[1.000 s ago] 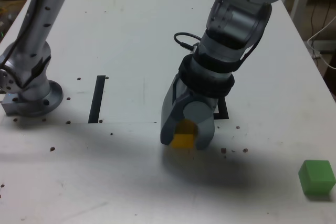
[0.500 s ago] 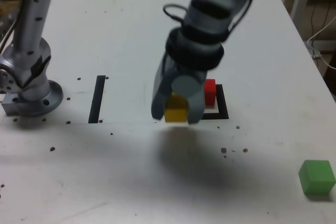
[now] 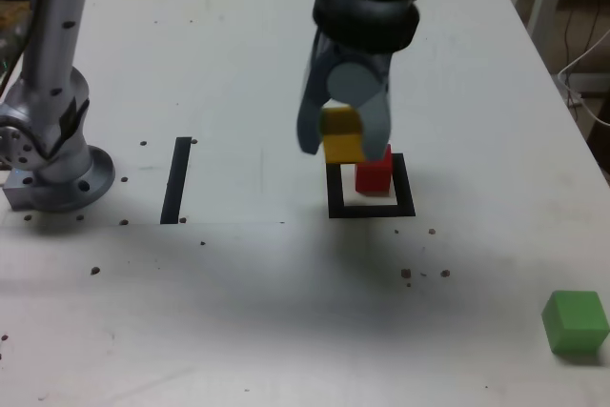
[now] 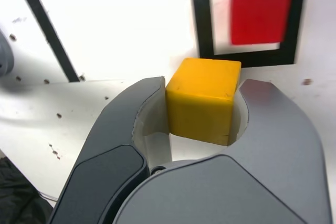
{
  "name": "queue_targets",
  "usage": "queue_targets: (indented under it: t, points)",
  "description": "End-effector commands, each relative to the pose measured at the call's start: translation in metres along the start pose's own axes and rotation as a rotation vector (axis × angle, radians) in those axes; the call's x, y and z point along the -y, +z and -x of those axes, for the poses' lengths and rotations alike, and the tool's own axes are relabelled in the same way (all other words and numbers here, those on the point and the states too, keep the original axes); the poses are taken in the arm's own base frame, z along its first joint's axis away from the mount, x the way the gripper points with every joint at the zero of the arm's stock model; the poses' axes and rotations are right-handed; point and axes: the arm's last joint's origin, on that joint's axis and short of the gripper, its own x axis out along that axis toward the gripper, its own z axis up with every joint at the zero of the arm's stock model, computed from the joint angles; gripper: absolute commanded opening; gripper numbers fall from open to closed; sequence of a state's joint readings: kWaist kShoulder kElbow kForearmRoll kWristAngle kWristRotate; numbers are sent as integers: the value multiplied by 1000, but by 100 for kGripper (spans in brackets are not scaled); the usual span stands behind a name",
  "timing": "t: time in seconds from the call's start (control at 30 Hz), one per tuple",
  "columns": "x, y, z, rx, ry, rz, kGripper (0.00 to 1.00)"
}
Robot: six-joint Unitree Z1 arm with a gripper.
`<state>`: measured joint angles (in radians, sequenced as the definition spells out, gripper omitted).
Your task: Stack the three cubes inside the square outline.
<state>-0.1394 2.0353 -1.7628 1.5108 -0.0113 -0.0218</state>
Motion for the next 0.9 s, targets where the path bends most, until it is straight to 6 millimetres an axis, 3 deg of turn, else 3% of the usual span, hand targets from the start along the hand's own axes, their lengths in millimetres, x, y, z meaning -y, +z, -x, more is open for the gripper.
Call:
queue_targets:
  t: [0.0,0.37,0.87]
  points:
    - [-4,5,-1,-5,0,-3,29]
    - [-20,30,-9,-18,3,-51,29]
    - [-29,45,-19,-36,10,-42,29]
